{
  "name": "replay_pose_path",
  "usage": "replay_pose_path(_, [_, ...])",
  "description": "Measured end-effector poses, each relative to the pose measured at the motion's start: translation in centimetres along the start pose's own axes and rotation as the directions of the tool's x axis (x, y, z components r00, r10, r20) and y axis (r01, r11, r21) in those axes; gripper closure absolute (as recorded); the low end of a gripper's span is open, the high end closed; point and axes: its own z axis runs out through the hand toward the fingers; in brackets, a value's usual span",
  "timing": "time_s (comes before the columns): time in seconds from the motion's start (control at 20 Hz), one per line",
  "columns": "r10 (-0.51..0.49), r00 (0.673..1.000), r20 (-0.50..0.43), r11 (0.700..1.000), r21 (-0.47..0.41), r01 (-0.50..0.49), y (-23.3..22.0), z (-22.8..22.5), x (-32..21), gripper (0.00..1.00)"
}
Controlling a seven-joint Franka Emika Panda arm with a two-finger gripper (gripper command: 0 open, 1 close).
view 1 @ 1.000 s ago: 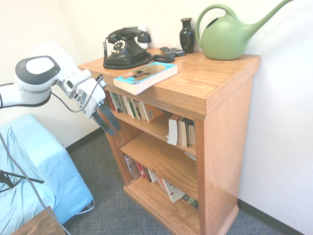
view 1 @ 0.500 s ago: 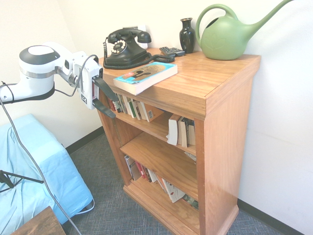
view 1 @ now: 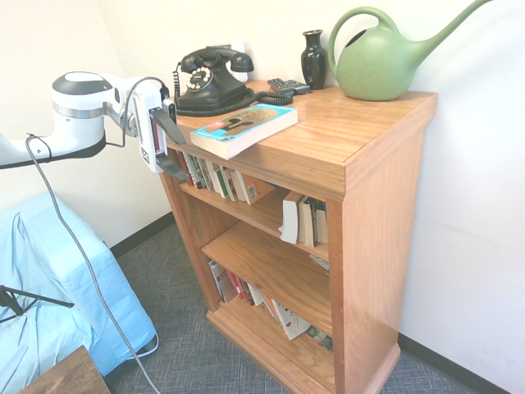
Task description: Organize the shelf
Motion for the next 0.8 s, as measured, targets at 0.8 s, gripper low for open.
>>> replay_pose_path(0.8, [0.012, 0.994, -0.105, 0.996, -0.083, -0.021, -3.5, -0.1, 2.7, 0.0])
